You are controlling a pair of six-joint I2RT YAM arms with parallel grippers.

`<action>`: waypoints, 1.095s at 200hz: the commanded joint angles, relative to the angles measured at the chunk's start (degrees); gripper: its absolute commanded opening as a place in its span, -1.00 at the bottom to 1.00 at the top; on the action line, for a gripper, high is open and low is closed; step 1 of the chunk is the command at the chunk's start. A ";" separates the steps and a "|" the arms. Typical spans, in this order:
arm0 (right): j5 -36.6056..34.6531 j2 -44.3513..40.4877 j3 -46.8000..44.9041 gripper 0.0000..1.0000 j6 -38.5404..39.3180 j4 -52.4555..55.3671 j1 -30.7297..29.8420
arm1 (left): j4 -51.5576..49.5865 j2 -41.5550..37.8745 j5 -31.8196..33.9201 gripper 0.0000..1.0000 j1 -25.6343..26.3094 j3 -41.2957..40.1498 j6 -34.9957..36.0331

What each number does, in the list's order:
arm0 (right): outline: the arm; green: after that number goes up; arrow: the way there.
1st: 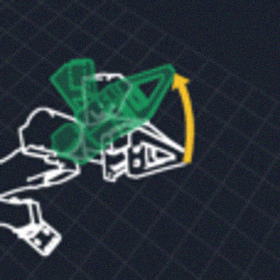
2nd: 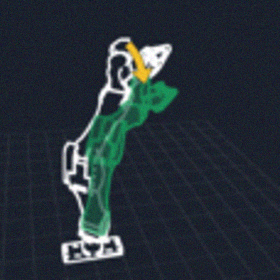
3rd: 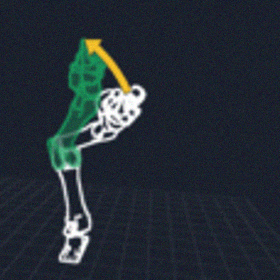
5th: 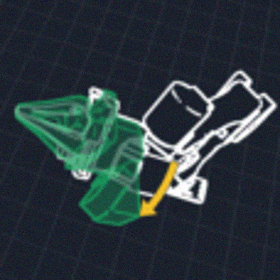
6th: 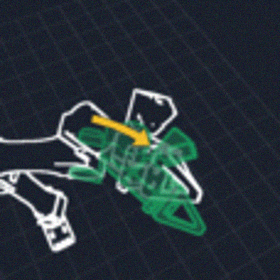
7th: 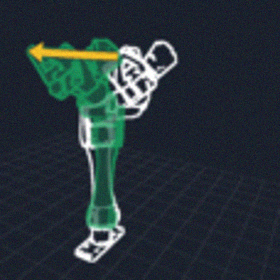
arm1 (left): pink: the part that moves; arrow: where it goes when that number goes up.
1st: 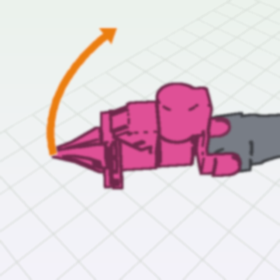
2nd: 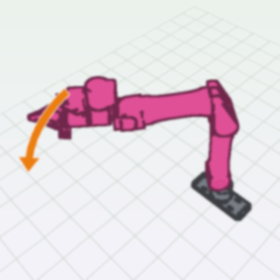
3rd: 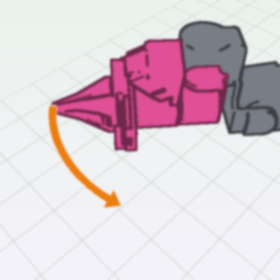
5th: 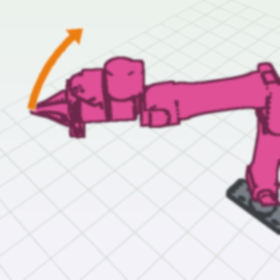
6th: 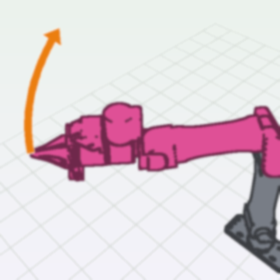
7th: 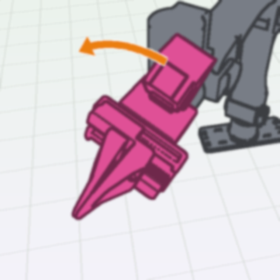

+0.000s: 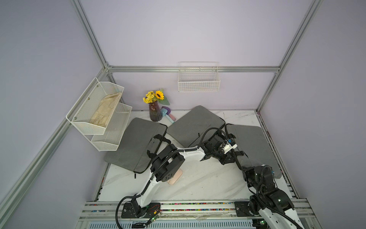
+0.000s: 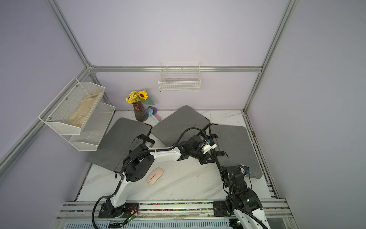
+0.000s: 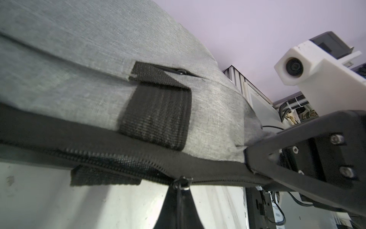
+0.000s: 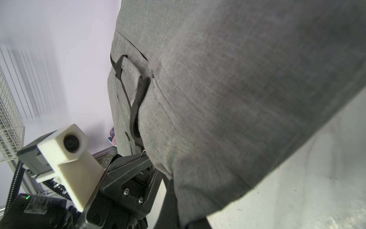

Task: Put the mouse into the laptop bag
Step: Zip the zipper on the zippered laptop bag.

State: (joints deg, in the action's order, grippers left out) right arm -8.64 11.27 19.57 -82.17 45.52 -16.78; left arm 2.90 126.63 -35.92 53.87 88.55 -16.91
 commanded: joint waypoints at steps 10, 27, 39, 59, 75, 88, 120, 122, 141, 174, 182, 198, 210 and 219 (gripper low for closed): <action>-5.15 -0.64 3.31 -1.00 0.79 6.60 0.42 | -2.38 -1.49 11.52 -1.00 -5.59 4.44 0.68; -5.15 -3.03 4.04 -1.00 0.62 8.32 0.38 | -6.14 2.36 13.55 -1.00 -8.32 9.23 -0.08; -5.08 -4.75 4.54 -1.00 0.47 9.61 0.36 | -10.05 5.03 16.02 -1.00 -10.14 13.47 -0.13; -4.44 -6.67 5.30 -1.00 -0.03 11.08 0.31 | -14.89 8.43 14.85 -1.00 -12.47 19.95 -0.68; -4.57 -6.71 5.99 -1.00 -0.25 11.67 0.38 | -16.24 9.00 15.50 -1.00 -13.55 22.27 -0.50; -5.32 -6.22 6.69 -1.00 -0.14 12.12 0.33 | -17.33 9.19 16.74 -1.00 -14.55 23.58 -0.41; -8.23 -5.17 7.67 -1.00 0.23 12.36 0.38 | -18.60 7.82 16.84 -1.00 -17.44 23.86 -1.25; -8.47 -5.08 7.74 -1.00 0.25 12.39 0.35 | -18.62 7.71 16.89 -1.00 -17.58 23.68 -1.21; -10.76 -3.87 8.55 -1.00 0.10 12.40 0.37 | -18.49 5.62 17.16 -1.00 -18.35 21.97 -1.32; -17.86 -0.27 11.04 -1.00 -1.23 13.68 0.43 | -17.34 -0.02 17.40 -1.00 -18.36 16.17 -0.89; -19.83 0.75 12.09 -1.00 -2.10 15.00 0.41 | -16.01 -1.90 18.21 -1.00 -18.36 13.85 -0.60; -22.24 1.79 13.92 -1.00 -3.26 16.88 0.30 | -14.50 -4.62 19.95 -1.00 -18.38 10.28 0.14; -23.48 1.99 14.68 -1.00 -3.53 16.94 0.31 | -14.80 -5.87 19.71 -1.00 -18.36 9.08 0.36; -23.85 2.47 14.95 -1.00 -3.54 16.52 0.32 | -14.78 -6.97 18.80 -1.00 -18.31 7.95 -0.21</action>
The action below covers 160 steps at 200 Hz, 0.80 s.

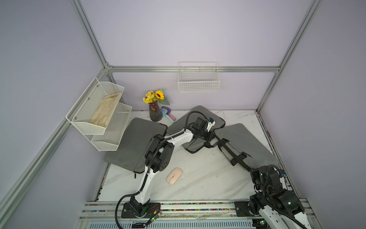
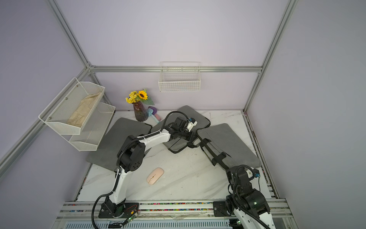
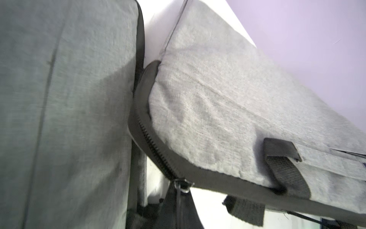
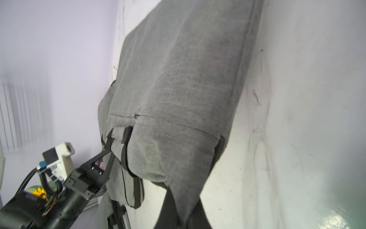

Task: Put the mouse into the laptop bag
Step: Zip the zipper on the zippered laptop bag.

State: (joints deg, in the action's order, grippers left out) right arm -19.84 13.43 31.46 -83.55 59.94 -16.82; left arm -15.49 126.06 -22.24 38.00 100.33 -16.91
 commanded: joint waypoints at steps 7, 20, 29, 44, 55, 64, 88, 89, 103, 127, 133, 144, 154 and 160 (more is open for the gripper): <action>-12.72 0.86 3.08 -1.00 -2.07 1.71 0.33 | 3.72 -7.35 3.89 -1.00 -2.25 -4.76 -0.93; -12.94 2.51 3.38 -1.00 -2.09 0.81 0.32 | 4.24 -9.90 3.23 -1.00 -1.10 -7.11 -1.50; -12.67 4.13 3.46 -1.00 -1.00 -1.06 0.35 | 5.05 -12.47 4.54 -1.00 0.25 -9.49 -1.72; -11.21 8.01 3.41 -1.00 0.90 -4.85 0.38 | 7.88 -17.61 6.58 -1.00 2.82 -14.64 -2.14; -10.22 11.18 3.09 -1.00 1.57 -7.38 0.31 | 9.88 -21.38 8.86 -1.00 4.88 -18.08 -2.74; -9.41 13.52 2.62 -1.00 2.05 -9.62 0.39 | 11.00 -24.20 10.04 -1.00 6.46 -20.56 -3.44; -9.61 18.38 2.84 -1.00 2.22 -12.27 0.42 | 14.28 -30.45 13.42 -1.00 11.07 -26.39 -5.34; -9.70 18.51 2.92 -1.00 2.19 -12.29 0.40 | 14.44 -30.62 13.61 -1.00 11.28 -26.58 -5.38; -10.54 20.53 4.05 -0.99 2.06 -12.57 0.42 | 15.78 -32.54 15.48 -1.00 14.78 -28.65 -5.58; -8.34 24.38 5.51 -0.86 4.95 -16.48 0.47 | 17.39 -33.85 19.57 -1.00 20.47 -30.61 -6.68; -6.82 25.75 5.17 -0.85 6.10 -18.42 0.46 | 17.72 -33.86 20.54 -1.00 21.50 -30.98 -7.18; -4.08 29.16 4.48 -0.78 7.77 -22.16 0.50 | 18.81 -33.63 20.78 -1.00 22.86 -31.73 -8.22; -2.48 32.63 4.48 -0.66 8.72 -24.09 0.97 | 19.62 -33.19 20.55 -1.00 23.83 -31.95 -9.11; -1.86 34.53 4.76 -0.57 9.28 -24.67 1.50 | 19.90 -32.88 20.65 -1.00 24.36 -32.02 -9.59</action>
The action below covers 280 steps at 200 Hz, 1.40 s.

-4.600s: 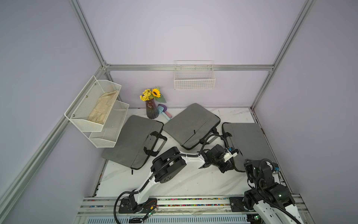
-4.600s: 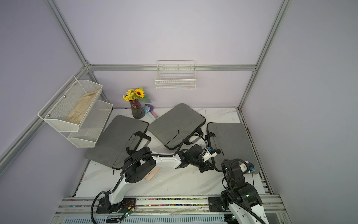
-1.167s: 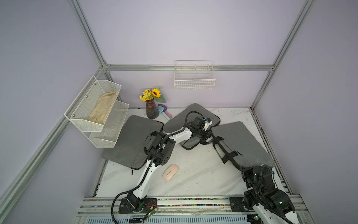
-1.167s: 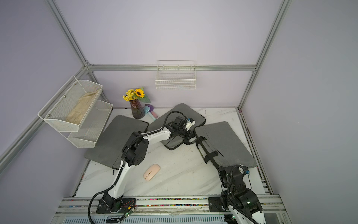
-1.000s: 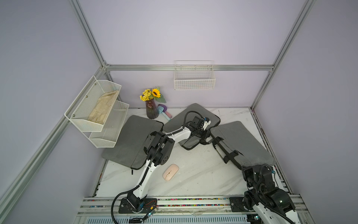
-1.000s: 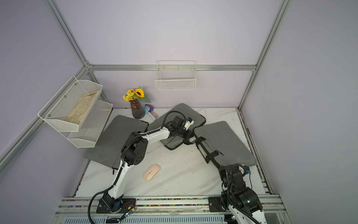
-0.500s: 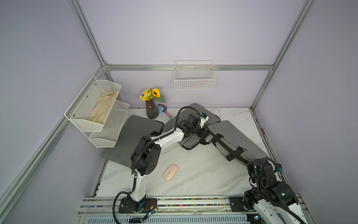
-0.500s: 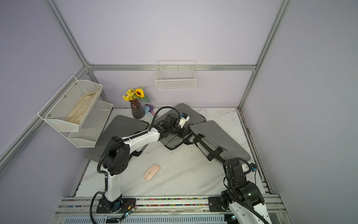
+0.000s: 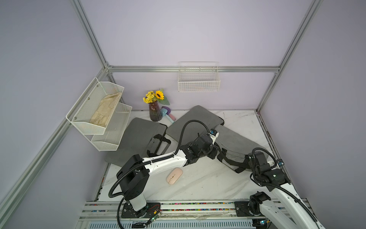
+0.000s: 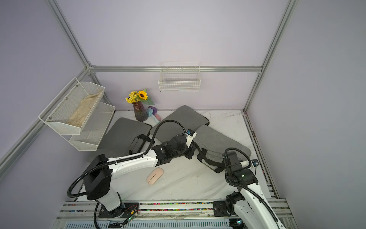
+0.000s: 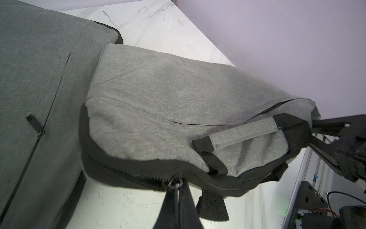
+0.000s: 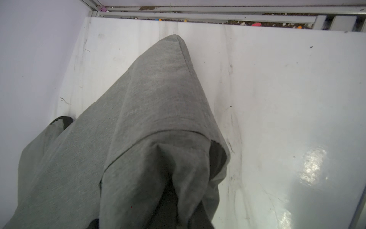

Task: Put the mouse into the laptop bag
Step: Zip the zipper on the zippered laptop bag.

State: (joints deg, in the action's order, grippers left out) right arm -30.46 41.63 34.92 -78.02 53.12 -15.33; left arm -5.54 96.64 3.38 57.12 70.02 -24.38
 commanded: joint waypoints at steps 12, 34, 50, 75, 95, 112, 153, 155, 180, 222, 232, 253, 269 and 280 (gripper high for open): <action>10.57 9.26 2.06 -0.34 5.53 -19.31 1.87 | 10.74 -2.92 -4.50 -1.00 6.70 -1.92 -2.80; 15.60 11.51 4.28 0.14 9.91 -20.25 7.71 | 12.90 -1.63 -3.16 -1.00 9.75 -2.42 -3.85; 20.39 10.87 5.95 0.51 13.46 -20.00 13.22 | 13.75 -0.07 -1.77 -1.00 11.30 -1.95 -4.27; 27.71 9.00 7.87 0.86 17.05 -19.49 18.11 | 15.35 4.01 -1.78 -1.00 11.45 0.51 -4.32; 29.24 7.30 8.14 0.94 17.76 -18.66 18.21 | 13.64 8.39 -4.94 -1.00 11.48 5.68 -3.79; 30.32 6.86 8.02 0.94 18.81 -18.66 18.23 | 13.03 11.58 -6.23 -1.00 11.45 9.09 -3.15; 34.56 5.37 5.35 0.94 21.02 -18.80 18.23 | 13.46 17.39 -10.26 -1.00 10.51 13.69 -2.07; 34.69 4.97 5.08 0.94 21.05 -18.79 18.23 | 13.63 17.65 -10.46 -1.00 10.39 13.79 -2.07; 35.92 0.13 0.90 0.90 20.89 -18.81 18.26 | 13.84 19.08 -12.38 -1.00 8.29 15.02 -2.24; 42.78 1.70 -6.69 0.73 21.62 -24.53 18.24 | 12.67 19.17 -15.87 -1.00 5.96 17.77 -1.23; 43.90 1.92 -7.95 0.73 21.55 -25.73 18.21 | 12.56 18.86 -15.39 -1.00 5.99 17.83 -0.86; 44.15 0.30 -10.00 0.73 20.71 -26.14 18.23 | 10.86 19.06 -14.14 -1.00 5.72 19.16 -0.06; 46.34 -0.33 -11.72 0.73 19.88 -29.46 18.23 | 10.07 19.85 -15.69 -1.00 5.58 20.68 -0.01; 48.33 0.45 -13.21 0.69 19.28 -31.68 18.24 | 10.11 20.07 -16.41 -1.00 5.63 21.20 -0.18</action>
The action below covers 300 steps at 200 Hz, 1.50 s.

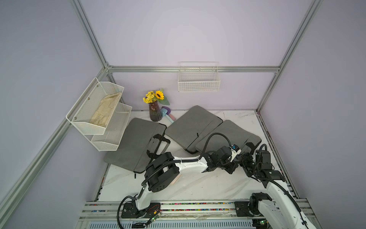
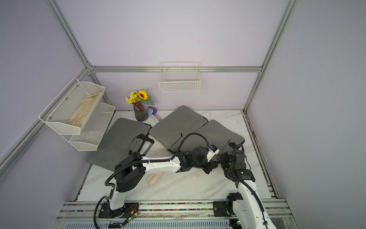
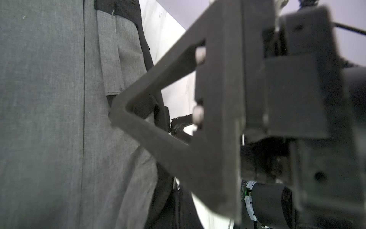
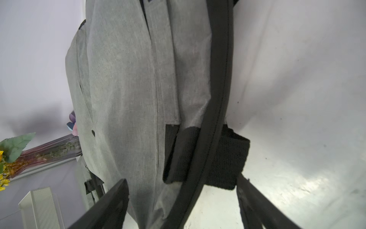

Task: Put the mouse into the laptop bag
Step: Zip the zipper on the zippered laptop bag.

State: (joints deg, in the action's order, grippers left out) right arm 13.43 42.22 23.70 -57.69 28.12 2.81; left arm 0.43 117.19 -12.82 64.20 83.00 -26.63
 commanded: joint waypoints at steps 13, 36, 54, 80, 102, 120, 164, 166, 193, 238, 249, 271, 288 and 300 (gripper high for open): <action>5.58 1.41 -3.39 0.47 -1.63 -9.57 0.09 | 4.14 -0.54 -0.99 -1.00 -1.36 8.40 1.53; 2.77 3.86 -3.25 -0.47 -1.34 -10.63 0.09 | 4.12 -2.19 -1.59 -1.00 -0.56 6.71 0.65; -0.07 4.21 -2.54 -0.96 -1.35 -10.28 0.09 | 4.14 -4.51 -0.85 -1.00 0.92 3.15 0.06; -3.46 3.82 -2.19 -1.00 -1.55 -10.04 0.09 | 4.55 -7.53 0.90 -1.00 3.19 -2.83 -1.43; -6.19 3.61 -2.13 -1.00 -1.07 -9.45 0.09 | 4.24 -9.92 1.48 -1.00 3.57 -7.31 -3.70; -8.58 2.99 -2.43 -1.00 -0.51 -8.61 0.09 | 4.15 -12.90 2.69 -1.00 3.57 -10.76 -4.65; -12.05 1.29 -2.79 -1.00 0.50 -6.81 0.09 | 2.46 -17.95 3.91 -1.00 3.60 -15.95 -5.94; -12.12 1.25 -2.68 -1.00 0.59 -6.75 0.09 | 2.67 -17.96 3.76 -1.00 3.57 -16.38 -6.03; -12.61 1.38 -1.17 -1.00 2.04 -6.19 0.09 | 5.92 -17.43 3.01 -1.00 3.65 -20.94 -7.16; -14.15 1.58 0.18 -1.00 3.62 -5.12 0.14 | 7.22 -13.36 2.37 -1.00 3.65 -19.43 -6.38; -13.37 1.10 0.45 -0.94 3.48 -4.63 0.09 | 6.37 -11.57 0.89 -1.00 3.66 -16.64 -5.96; -9.00 -1.49 0.55 -0.16 2.79 -3.55 0.10 | 5.09 -7.98 -0.36 -1.00 3.73 -10.82 -4.49; -6.78 -4.20 0.49 0.20 2.22 -1.87 0.11 | 3.58 -4.73 -0.32 -1.00 3.46 -6.11 -2.98; -5.95 -5.26 0.07 0.30 1.98 -1.05 0.09 | 2.03 -2.27 -0.92 -1.00 3.08 -2.26 -2.12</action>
State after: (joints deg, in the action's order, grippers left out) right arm 8.71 39.81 22.31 -55.68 26.26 2.50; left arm 4.47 111.96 -11.42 67.55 70.11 -31.57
